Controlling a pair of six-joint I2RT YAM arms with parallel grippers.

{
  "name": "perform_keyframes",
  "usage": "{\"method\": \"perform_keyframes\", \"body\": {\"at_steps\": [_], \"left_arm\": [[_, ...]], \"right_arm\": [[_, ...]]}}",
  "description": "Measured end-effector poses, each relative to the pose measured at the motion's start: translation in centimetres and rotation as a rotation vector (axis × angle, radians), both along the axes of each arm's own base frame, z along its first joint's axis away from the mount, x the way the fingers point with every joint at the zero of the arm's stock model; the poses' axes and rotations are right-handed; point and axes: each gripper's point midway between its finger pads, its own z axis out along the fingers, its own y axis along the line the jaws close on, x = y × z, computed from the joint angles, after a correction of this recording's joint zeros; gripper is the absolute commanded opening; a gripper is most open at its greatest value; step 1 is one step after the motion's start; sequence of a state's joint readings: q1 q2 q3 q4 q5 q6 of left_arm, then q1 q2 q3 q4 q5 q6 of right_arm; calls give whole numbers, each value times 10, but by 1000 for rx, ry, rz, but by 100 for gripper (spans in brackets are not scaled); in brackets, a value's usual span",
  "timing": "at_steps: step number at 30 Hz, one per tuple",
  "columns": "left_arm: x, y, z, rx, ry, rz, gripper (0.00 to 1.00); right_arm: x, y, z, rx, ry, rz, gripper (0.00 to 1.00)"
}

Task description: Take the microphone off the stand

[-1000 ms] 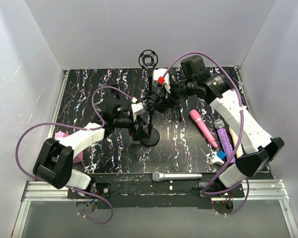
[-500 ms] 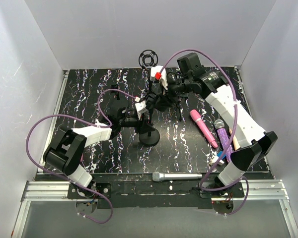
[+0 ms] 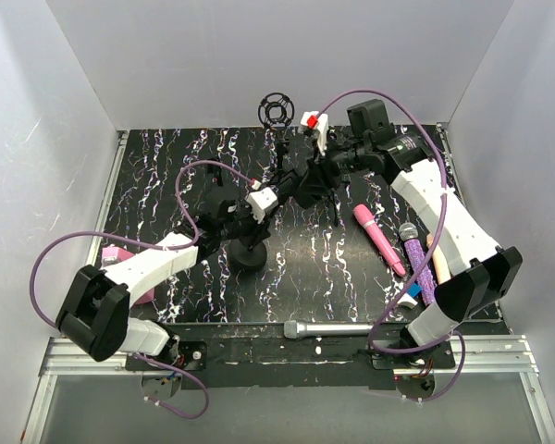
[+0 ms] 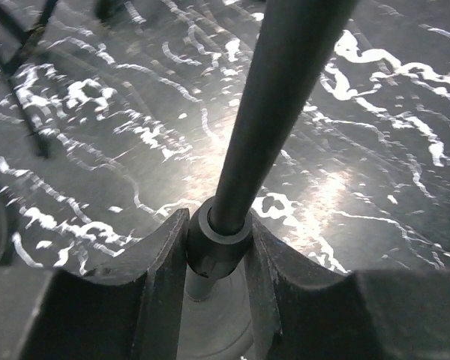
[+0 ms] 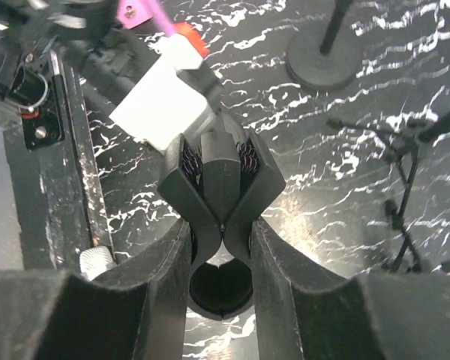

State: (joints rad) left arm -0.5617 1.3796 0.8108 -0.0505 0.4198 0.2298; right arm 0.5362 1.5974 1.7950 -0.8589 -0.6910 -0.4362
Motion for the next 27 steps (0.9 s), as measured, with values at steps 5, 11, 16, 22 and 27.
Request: {"method": "perform_keyframes", "body": {"at_steps": [5, 11, 16, 22, 27], "left_arm": [[12, 15, -1, 100, -56, 131, 36], [6, 20, 9, 110, -35, 79, 83], [-10, 23, 39, 20, -3, -82, 75], [-5, 25, 41, -72, 91, -228, 57], [-20, 15, 30, -108, 167, -389, 57]], "right_arm": [[9, -11, -14, 20, 132, -113, 1], [5, -11, -17, 32, 151, -107, 1], [-8, -17, -19, 34, 57, -22, 1], [-34, -20, -20, 35, -163, 130, 1], [-43, -15, -19, 25, -269, 205, 1]]}}
